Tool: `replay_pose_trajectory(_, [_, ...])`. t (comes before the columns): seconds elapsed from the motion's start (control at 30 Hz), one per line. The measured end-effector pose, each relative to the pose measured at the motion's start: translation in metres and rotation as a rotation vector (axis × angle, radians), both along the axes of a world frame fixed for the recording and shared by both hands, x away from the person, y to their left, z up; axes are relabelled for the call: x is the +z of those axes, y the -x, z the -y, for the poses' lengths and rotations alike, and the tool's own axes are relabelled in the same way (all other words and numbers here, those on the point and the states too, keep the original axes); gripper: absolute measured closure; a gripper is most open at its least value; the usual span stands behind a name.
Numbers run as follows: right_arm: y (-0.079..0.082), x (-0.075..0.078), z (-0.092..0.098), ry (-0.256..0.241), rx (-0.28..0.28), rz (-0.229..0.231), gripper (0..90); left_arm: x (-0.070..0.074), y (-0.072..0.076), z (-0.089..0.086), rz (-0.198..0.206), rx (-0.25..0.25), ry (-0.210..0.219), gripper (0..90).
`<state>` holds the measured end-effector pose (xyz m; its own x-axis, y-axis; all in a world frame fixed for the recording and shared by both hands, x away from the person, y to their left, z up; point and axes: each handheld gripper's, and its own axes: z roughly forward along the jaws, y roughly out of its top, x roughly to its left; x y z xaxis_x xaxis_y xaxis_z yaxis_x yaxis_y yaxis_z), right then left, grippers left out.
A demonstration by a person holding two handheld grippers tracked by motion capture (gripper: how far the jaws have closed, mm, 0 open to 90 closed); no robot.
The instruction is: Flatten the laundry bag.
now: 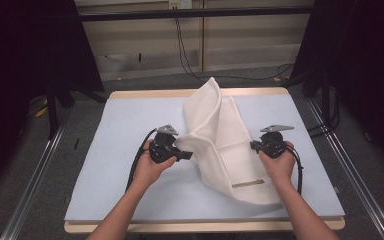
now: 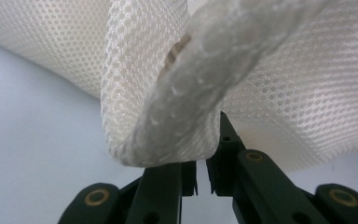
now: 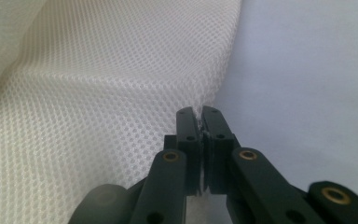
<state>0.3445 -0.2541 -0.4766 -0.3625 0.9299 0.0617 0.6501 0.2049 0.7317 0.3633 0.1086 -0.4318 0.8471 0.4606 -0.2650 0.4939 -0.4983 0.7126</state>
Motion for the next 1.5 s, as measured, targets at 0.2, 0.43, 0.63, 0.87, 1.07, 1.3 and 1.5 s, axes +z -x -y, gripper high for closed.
replay_pose_trajectory(0.2, [0.005, 0.002, 0.016, -0.014, -0.053, 0.015, 87.1, 0.000, 0.006, -0.005, 0.011, 0.002, -0.006, 83.7])
replay_pose_trajectory(0.43, [0.014, 0.001, 0.022, -0.037, -0.043, 0.017, 86.7, -0.004, 0.012, -0.015, 0.007, 0.023, -0.004, 83.6])
replay_pose_trajectory(0.63, [0.020, -0.001, 0.024, -0.037, -0.028, 0.010, 86.4, -0.005, 0.014, -0.022, 0.001, 0.032, -0.005, 83.5])
replay_pose_trajectory(0.87, [0.022, -0.002, 0.025, -0.050, -0.018, -0.003, 85.7, -0.007, 0.018, -0.029, 0.005, 0.042, -0.014, 83.3])
replay_pose_trajectory(1.07, [0.027, -0.004, 0.027, -0.062, -0.008, -0.002, 85.1, -0.011, 0.022, -0.037, 0.001, 0.061, -0.025, 83.0])
replay_pose_trajectory(1.3, [0.029, -0.003, 0.026, -0.076, -0.003, 0.001, 84.7, -0.013, 0.026, -0.045, 0.000, 0.076, -0.041, 82.7])
replay_pose_trajectory(1.5, [0.029, -0.001, 0.024, -0.085, 0.004, 0.007, 84.3, -0.015, 0.029, -0.049, -0.012, 0.083, -0.042, 82.7])
